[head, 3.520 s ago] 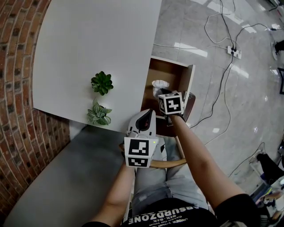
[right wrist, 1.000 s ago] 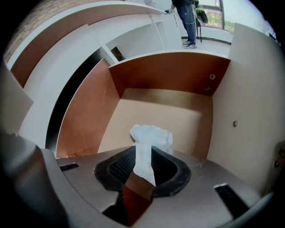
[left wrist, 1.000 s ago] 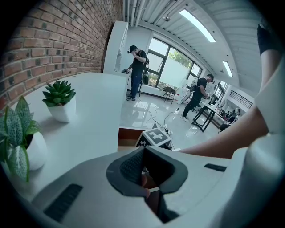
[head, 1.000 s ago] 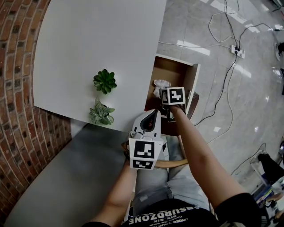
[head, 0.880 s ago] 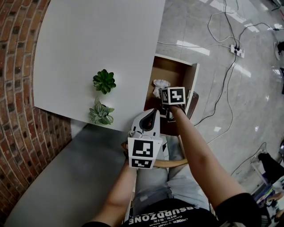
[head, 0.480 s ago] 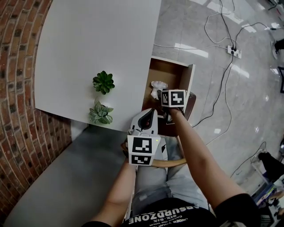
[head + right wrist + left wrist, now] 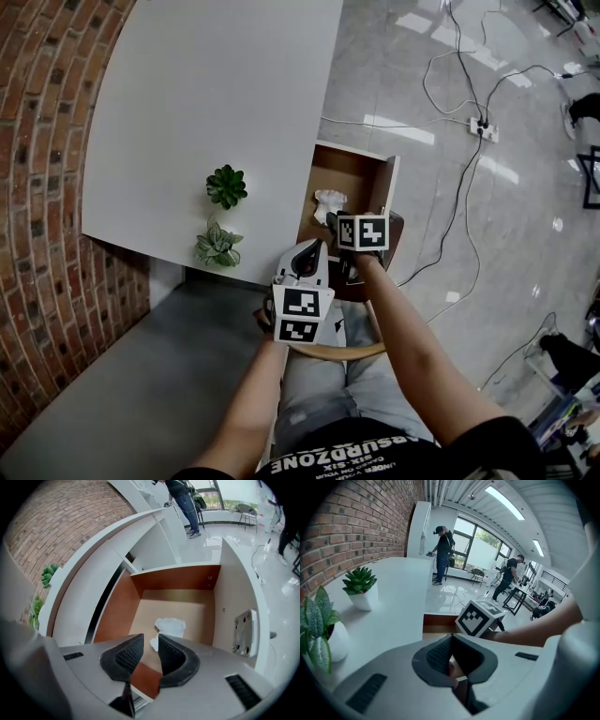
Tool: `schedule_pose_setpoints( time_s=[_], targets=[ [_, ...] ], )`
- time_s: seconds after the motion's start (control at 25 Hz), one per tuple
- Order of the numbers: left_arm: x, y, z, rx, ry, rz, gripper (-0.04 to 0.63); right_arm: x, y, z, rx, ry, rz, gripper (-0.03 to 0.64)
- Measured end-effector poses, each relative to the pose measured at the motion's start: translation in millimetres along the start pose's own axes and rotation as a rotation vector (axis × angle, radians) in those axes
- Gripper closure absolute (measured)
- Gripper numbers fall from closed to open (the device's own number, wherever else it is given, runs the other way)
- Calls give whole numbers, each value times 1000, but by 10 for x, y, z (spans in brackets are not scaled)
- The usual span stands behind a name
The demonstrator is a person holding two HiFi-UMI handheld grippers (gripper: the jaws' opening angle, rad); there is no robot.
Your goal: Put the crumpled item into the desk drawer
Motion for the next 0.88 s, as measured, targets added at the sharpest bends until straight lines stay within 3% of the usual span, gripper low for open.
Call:
schedule_pose_setpoints(
  time_s=[0.44, 0.68, 0.88],
  targets=[
    [97, 8, 15, -9, 25, 91, 589, 107, 9, 417, -99, -50, 6, 567],
    [74, 1, -5, 16, 12, 65, 589, 186, 54, 625, -129, -71, 18, 613],
    [61, 21, -25, 34, 7, 60, 589, 292, 145, 834, -141, -114, 97, 619]
  ],
)
Point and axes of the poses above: the fingertips, and each gripper's own axes: z backward along the fingers, x to its left, y out of its underside, the point moved 7 cm from there along z, backward along the fingers, and after that the axes turned 6 degrees about -z, right-handed, at the moved point
